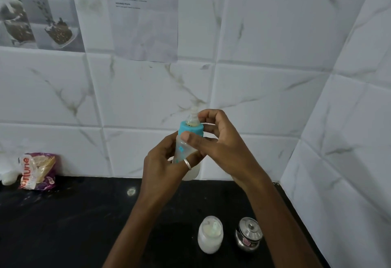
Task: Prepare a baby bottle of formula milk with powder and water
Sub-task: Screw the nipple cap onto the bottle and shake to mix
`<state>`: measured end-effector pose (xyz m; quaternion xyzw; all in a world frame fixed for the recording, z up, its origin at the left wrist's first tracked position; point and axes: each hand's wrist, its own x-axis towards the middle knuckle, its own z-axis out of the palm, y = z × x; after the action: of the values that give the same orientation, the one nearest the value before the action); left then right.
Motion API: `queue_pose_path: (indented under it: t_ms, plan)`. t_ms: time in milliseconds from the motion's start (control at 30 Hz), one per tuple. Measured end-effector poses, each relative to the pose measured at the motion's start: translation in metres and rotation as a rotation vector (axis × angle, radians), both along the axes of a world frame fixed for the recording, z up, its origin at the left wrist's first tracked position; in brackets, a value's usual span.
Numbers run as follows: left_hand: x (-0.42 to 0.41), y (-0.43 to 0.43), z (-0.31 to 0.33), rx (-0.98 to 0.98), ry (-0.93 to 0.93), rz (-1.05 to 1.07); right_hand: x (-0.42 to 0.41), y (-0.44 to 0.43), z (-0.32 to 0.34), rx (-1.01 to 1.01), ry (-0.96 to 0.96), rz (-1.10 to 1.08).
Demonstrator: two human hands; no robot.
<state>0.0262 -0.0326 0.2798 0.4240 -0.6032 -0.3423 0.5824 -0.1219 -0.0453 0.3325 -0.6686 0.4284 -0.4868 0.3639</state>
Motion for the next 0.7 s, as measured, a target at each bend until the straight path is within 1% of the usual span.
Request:
queue_pose_path:
  t_ms: [100,200,267,400,567,633,700]
  plan:
    - [-0.001,0.0,0.002,0.048,0.046,-0.077,-0.009,0.0,0.002,0.04,-0.071,0.094]
    - [-0.001,0.0,0.002,0.086,0.067,-0.14,-0.014,-0.002,0.002,0.07,-0.061,0.169]
    - [-0.002,-0.001,0.001,0.089,0.079,-0.159,-0.014,-0.003,-0.001,0.058,-0.065,0.171]
    - [-0.006,0.0,-0.002,0.058,0.094,-0.153,-0.011,-0.002,-0.008,0.026,-0.118,0.104]
    - [-0.012,-0.002,-0.012,-0.025,0.01,-0.013,0.006,0.003,-0.02,-0.01,-0.091,-0.177]
    - [-0.012,-0.004,-0.012,-0.038,-0.018,-0.006,0.009,0.004,-0.023,-0.019,-0.073,-0.197]
    - [-0.01,-0.005,-0.01,-0.004,0.01,-0.053,0.005,0.003,-0.02,-0.003,-0.096,-0.14]
